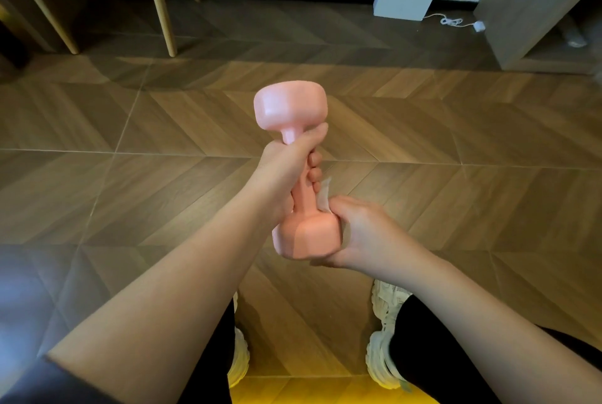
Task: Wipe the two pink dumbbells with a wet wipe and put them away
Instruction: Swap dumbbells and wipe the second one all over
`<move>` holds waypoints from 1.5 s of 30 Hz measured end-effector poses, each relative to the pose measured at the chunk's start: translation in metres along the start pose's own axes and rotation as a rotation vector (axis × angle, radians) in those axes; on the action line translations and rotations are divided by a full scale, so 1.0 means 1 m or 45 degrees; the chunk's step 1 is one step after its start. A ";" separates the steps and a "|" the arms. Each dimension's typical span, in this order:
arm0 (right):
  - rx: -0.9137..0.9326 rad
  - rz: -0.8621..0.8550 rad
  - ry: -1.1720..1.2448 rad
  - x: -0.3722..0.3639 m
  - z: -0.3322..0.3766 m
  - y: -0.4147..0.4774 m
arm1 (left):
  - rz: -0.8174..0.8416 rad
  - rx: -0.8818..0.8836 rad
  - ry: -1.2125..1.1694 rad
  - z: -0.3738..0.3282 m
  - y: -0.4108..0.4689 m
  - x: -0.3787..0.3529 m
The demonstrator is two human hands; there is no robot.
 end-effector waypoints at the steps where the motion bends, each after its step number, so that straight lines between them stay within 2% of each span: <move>1: -0.055 0.045 0.052 -0.001 -0.004 0.000 | -0.039 -0.031 0.050 -0.002 0.000 0.002; 4: -0.157 0.129 0.194 -0.001 -0.016 -0.004 | -0.080 -0.056 0.151 -0.005 0.000 0.008; 6: -0.252 0.071 0.351 0.006 -0.029 -0.006 | -0.082 -0.053 0.234 -0.008 0.002 0.011; 9: -0.419 -0.233 0.527 0.033 -0.053 -0.007 | -0.088 -0.070 0.365 -0.008 0.002 0.012; 12: -0.474 -0.603 0.690 0.068 -0.065 -0.011 | -0.118 -0.138 0.528 -0.002 0.000 0.012; 14: -0.413 -0.810 0.675 0.088 -0.062 -0.017 | -0.111 -0.257 0.667 -0.002 -0.002 0.009; 17: -0.238 -0.936 0.465 0.100 -0.045 -0.022 | -0.046 -0.401 0.951 -0.004 -0.009 -0.005; 20: 0.055 -0.898 0.174 0.095 -0.014 -0.025 | -0.046 -0.454 1.005 -0.006 -0.014 -0.015; 22: 0.132 -0.735 0.174 0.081 -0.005 -0.023 | -0.087 -0.490 1.004 -0.010 -0.015 -0.016; 24: 0.084 -0.539 0.201 0.071 -0.006 -0.018 | -0.103 -0.512 0.994 -0.013 -0.015 -0.016; 27: 0.112 -0.524 0.164 0.075 0.003 -0.017 | -0.098 -0.533 1.056 -0.013 -0.014 -0.017; 34: 0.065 -0.311 0.494 0.059 0.000 -0.015 | -0.082 -0.526 1.187 -0.012 -0.018 -0.017; 38: -0.073 -0.295 0.587 0.061 -0.019 -0.006 | -0.001 -0.636 1.452 -0.005 -0.018 -0.027; 40: -0.147 -0.307 0.655 0.064 -0.030 -0.007 | 0.014 -0.641 1.462 -0.004 -0.017 -0.029; 45: -0.027 -0.303 0.586 0.060 -0.017 -0.019 | 0.002 -0.598 1.441 -0.005 -0.012 -0.023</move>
Point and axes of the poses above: each hand's wrist, its own y-axis towards the middle knuckle, its own x-axis out of the back of the hand, z = x × y, the point moved 9 cm from there along y, towards the middle knuckle, and after that the axes turned 11 degrees about y, right-handed, at the moved point
